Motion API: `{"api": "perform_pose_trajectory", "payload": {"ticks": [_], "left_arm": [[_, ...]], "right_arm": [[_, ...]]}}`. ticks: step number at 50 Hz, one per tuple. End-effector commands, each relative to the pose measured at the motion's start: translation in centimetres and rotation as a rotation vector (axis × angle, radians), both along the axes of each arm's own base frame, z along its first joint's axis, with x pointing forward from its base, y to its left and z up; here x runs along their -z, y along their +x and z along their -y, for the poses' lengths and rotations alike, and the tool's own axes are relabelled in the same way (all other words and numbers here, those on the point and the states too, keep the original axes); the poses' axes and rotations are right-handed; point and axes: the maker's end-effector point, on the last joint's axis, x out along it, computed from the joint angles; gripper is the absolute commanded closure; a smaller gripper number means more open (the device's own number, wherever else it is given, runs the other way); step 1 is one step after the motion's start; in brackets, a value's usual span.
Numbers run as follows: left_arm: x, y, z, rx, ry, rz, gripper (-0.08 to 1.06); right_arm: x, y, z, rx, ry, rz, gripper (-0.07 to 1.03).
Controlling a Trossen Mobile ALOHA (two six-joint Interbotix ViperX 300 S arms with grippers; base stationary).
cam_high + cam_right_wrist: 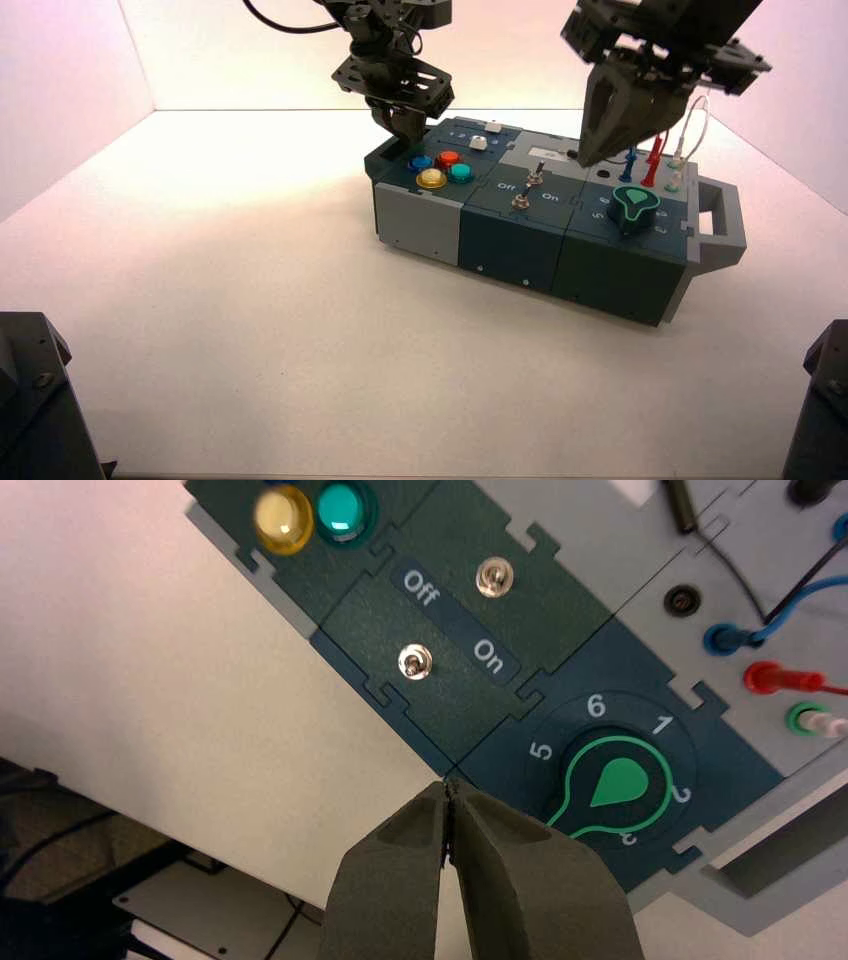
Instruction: Flip the bottom switch off with the right gripper.
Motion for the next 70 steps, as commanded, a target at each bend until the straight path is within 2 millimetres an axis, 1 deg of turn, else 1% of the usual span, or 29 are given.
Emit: {"api": "perform_pose_trajectory", "payload": {"ticks": [1,8,34,41,49,59,70], "left_arm": [[0.3,0.5,-0.3,0.004,0.006,0.005,1.01],[0.7,0.4,-0.4,0.005,0.011,-0.001,1.01],[2.1,-0.2,-0.8,0.020,0.035,-0.027,1.01],[2.1,-0.2,-0.7,0.019,0.034,-0.027,1.01],[2.2,-0.2,-0.8,0.020,0.035,-0.027,1.01],[2.2,-0.2,-0.8,0.020,0.035,-0.027,1.01],[2.2,-0.2,-0.7,0.020,0.034,-0.024,1.01]], "right_arm": [[-0.3,0.8,-0.6,-0.002,0.009,0.006,0.98],[0.5,1.0,-0.7,-0.003,-0.005,-0.016,0.98],[2.4,2.1,-2.5,-0.009,-0.015,-0.063,0.98],[2.9,2.3,-2.7,0.018,-0.005,-0.066,0.98],[3.0,2.9,-3.2,0.056,0.023,-0.062,0.98],[3.2,3.4,-3.4,0.065,0.027,-0.060,0.98],[4.1,3.6,-3.4,0.073,0.017,-0.068,0.98]]}}
